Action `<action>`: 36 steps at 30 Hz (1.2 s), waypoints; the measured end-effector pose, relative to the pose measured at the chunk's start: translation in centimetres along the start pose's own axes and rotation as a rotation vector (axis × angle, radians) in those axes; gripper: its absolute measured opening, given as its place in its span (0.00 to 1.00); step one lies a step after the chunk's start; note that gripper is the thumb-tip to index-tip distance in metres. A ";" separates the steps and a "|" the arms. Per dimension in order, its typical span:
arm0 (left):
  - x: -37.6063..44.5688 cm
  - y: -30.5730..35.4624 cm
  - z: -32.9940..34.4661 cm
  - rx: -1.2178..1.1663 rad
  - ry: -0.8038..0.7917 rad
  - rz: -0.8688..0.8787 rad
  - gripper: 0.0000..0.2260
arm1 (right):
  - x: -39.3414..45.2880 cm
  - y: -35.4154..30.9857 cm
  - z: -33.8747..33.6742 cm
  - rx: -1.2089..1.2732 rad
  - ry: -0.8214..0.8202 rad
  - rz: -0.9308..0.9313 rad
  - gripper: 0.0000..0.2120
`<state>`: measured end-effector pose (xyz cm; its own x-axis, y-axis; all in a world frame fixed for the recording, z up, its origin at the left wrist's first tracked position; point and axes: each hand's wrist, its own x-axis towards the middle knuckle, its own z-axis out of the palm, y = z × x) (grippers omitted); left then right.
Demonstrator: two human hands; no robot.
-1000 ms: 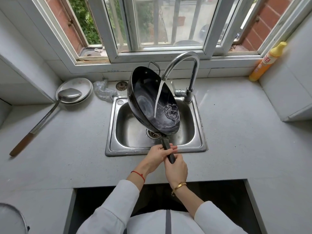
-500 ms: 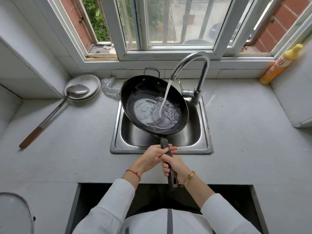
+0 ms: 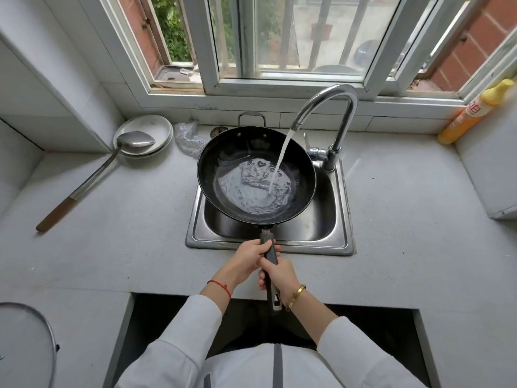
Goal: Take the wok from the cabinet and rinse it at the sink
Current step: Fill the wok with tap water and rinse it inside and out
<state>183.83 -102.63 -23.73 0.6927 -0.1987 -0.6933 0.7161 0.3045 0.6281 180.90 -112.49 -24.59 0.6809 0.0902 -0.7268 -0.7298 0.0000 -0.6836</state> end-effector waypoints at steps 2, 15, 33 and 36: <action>0.1 -0.1 0.0 -0.020 0.008 0.002 0.12 | 0.2 0.0 0.2 0.010 0.001 0.023 0.07; 0.0 -0.2 0.2 -0.060 0.007 0.026 0.11 | 0.9 0.8 1.2 -0.263 0.239 -0.170 0.08; -0.9 -0.4 0.5 0.206 0.190 0.231 0.05 | -1.5 0.1 -0.5 -0.068 -0.039 -0.156 0.11; -1.2 -0.3 0.5 0.237 0.194 0.222 0.07 | -2.2 -0.4 -0.4 -0.054 -0.029 -0.130 0.10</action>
<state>182.87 -102.94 -22.92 0.8202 0.0349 -0.5711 0.5664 0.0914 0.8190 179.75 -113.09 -22.75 0.7668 0.1221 -0.6302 -0.6306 -0.0397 -0.7751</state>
